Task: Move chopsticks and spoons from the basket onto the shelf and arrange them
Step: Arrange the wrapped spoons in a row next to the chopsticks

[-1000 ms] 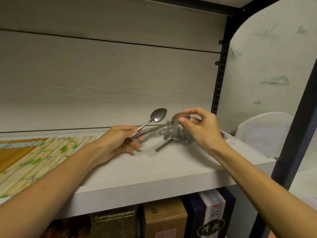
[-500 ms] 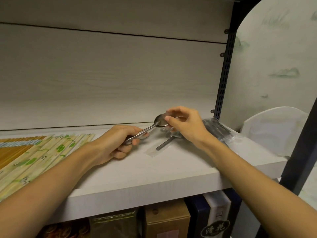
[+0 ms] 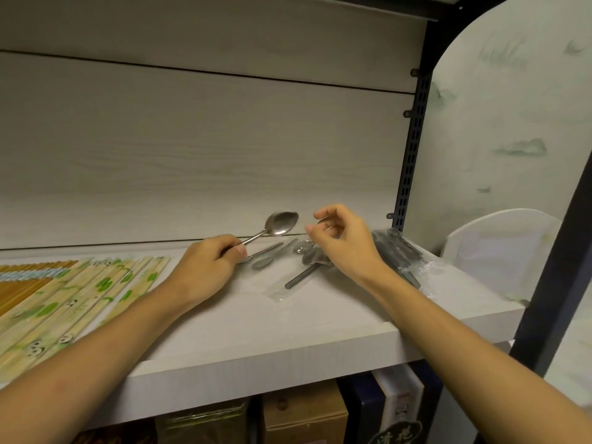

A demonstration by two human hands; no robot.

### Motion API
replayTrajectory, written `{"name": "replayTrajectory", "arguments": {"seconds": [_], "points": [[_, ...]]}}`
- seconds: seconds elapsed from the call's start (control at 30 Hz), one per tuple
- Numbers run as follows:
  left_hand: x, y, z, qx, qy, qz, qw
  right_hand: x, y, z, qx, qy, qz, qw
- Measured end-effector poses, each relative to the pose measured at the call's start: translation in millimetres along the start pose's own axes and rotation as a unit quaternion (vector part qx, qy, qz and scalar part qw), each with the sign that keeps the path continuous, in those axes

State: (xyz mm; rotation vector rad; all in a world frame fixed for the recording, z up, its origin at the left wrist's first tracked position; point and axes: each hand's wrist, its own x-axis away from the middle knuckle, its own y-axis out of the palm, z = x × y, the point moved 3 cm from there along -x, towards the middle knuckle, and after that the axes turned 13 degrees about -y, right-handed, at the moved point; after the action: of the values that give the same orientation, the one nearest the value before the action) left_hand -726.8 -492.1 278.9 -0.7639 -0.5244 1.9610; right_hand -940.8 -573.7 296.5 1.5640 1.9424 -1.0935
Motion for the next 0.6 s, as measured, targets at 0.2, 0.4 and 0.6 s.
{"name": "replayTrajectory", "arguments": {"seconds": [0.2,0.4,0.6], "points": [[3,1,3,-0.009,-0.002,0.003,1.000,-7,-38,13,0.248,-0.046,0.025,0.967],[5,8,6,-0.021,0.026,-0.002,0.999,4,-65,54,0.364,0.087,-0.106,0.921],[7,5,5,0.008,-0.002,0.047,0.999,5,-53,60,0.442,0.048,-0.173,0.879]]}}
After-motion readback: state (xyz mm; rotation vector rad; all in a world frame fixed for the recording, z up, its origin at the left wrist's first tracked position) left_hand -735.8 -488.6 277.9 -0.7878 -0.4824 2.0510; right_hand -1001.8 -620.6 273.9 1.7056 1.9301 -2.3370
